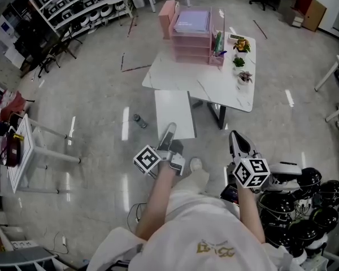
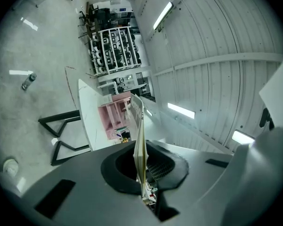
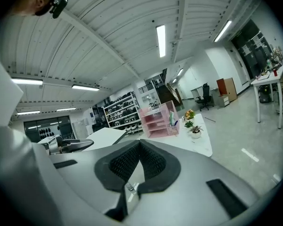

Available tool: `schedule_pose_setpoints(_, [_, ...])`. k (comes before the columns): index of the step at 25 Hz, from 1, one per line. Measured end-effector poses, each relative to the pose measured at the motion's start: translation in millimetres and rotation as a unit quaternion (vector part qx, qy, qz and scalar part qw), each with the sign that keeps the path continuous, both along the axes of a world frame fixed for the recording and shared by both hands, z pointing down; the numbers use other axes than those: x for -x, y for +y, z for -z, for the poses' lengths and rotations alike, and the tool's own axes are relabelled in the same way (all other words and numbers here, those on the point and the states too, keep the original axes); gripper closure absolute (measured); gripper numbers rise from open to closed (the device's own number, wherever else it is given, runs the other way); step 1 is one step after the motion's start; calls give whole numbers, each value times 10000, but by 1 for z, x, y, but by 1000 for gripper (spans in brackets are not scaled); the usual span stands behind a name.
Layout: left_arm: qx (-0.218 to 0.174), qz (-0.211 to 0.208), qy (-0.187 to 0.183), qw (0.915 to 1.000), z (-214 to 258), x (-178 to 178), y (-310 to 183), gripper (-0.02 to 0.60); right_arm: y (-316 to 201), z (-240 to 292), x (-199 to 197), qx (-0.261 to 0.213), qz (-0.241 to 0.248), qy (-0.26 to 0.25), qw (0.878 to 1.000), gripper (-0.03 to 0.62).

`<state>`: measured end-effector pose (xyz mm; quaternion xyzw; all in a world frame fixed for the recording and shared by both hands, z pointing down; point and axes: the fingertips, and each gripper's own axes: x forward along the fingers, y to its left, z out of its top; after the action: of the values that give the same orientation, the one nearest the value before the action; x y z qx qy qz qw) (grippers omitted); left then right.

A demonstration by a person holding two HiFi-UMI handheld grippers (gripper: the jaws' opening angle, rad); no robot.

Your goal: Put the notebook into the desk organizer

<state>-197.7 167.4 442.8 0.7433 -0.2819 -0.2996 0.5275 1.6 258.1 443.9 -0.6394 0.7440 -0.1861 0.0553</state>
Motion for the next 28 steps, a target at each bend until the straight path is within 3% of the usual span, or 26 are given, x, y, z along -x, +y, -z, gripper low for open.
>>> schedule_pose_setpoints(5, [80,57,-192,9998,-21,-10,-43,555,-39,-16,-18,106,-90,-42,9999,582])
schedule_pose_setpoints(8, [110,98,28,9999,-30,-30,-86,555,-80,-29,-32,146,14,54,9999,582])
schedule_pose_setpoints(12, [175,166,-39,9997,-49,-50,-157,555,-146,-41,-58,277,21,117,9995,582])
schedule_pose_setpoints(19, [440,211,271,9984,-48,-87,-267,555,-264,-36,-97,467,40,156,9988,583])
schedule_pose_setpoints(28, [583,146,373,9975,-55,-110,-347,555,-345,-38,-111,577,68,230,9980,582])
